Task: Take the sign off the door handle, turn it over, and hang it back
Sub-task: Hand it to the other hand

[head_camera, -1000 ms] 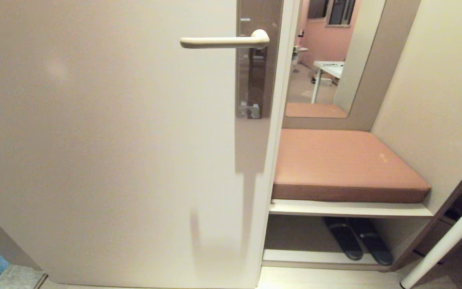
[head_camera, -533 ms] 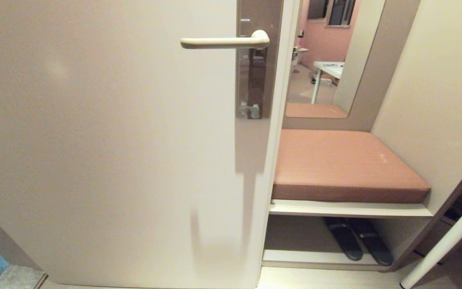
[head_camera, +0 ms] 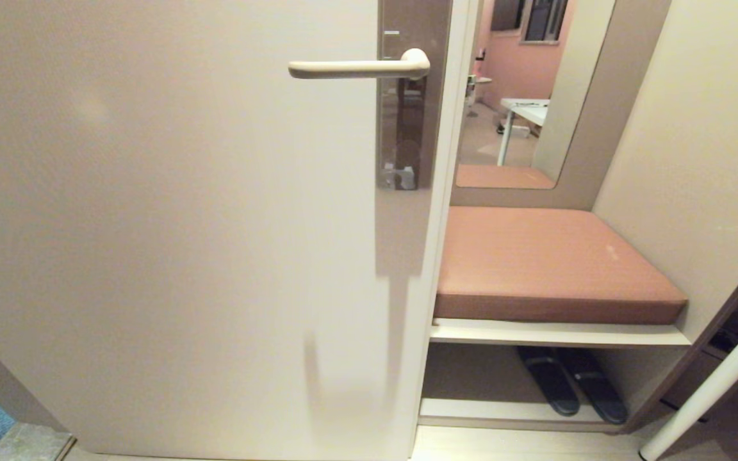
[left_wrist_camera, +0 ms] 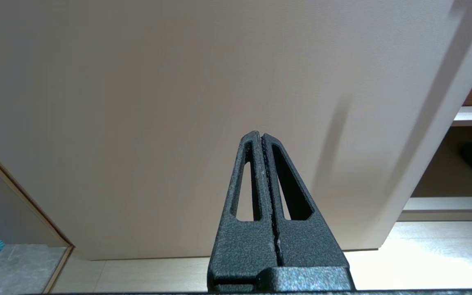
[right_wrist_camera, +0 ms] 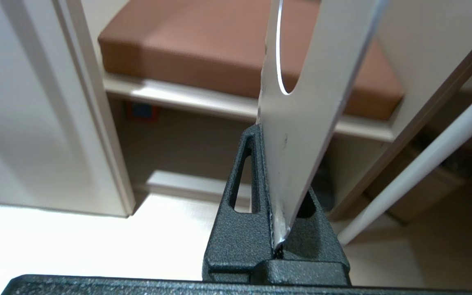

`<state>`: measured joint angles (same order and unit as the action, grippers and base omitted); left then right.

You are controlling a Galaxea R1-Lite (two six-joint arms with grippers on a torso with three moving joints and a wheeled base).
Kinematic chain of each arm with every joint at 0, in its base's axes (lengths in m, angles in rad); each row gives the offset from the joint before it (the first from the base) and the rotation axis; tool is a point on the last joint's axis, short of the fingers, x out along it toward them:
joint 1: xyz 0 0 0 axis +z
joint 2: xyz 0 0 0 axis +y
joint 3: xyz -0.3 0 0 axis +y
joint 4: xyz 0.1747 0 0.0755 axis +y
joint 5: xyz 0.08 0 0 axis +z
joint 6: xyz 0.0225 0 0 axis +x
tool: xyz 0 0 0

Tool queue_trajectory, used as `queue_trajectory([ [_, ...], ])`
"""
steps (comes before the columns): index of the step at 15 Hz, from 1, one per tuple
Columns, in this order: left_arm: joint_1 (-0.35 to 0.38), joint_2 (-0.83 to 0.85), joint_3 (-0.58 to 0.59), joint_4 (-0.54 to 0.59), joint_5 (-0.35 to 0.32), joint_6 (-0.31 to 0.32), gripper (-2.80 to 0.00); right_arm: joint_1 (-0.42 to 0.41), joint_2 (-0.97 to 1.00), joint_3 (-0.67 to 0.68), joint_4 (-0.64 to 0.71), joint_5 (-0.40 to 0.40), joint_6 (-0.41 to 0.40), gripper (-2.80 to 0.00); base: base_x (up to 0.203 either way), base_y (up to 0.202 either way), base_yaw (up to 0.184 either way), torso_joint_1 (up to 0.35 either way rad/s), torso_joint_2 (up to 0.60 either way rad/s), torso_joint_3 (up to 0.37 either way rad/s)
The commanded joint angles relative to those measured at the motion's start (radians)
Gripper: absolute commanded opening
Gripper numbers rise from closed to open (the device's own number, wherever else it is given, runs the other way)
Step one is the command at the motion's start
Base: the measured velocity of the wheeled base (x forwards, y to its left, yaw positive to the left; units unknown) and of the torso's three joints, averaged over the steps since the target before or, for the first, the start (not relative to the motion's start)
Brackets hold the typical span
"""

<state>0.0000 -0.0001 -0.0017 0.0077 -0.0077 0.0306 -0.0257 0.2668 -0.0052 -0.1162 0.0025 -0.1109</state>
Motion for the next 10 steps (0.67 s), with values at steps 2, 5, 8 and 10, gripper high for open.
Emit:
queue_trajectory([
  [2, 0.0, 0.0, 0.0, 0.0, 0.001, 0.0, -2.8, 0.012, -0.072, 0.005, 0.078, 0.002, 0.017, -2.8, 0.0, 0.0, 0.0, 0.0, 0.0, 0.0],
  [5, 0.0, 0.0, 0.0, 0.0, 0.0, 0.0, -2.8, 0.022, -0.145, 0.005, 0.118, 0.005, 0.03, -2.8, 0.0, 0.0, 0.0, 0.0, 0.0, 0.0],
  [8, 0.0, 0.0, 0.0, 0.0, 0.0, 0.0, -2.8, 0.023, -0.212, 0.005, 0.118, 0.006, 0.032, -2.8, 0.0, 0.0, 0.0, 0.0, 0.0, 0.0],
  [10, 0.0, 0.0, 0.0, 0.0, 0.0, 0.0, -2.8, 0.023, -0.262, 0.005, 0.117, 0.012, 0.028, -2.8, 0.0, 0.0, 0.0, 0.0, 0.0, 0.0],
])
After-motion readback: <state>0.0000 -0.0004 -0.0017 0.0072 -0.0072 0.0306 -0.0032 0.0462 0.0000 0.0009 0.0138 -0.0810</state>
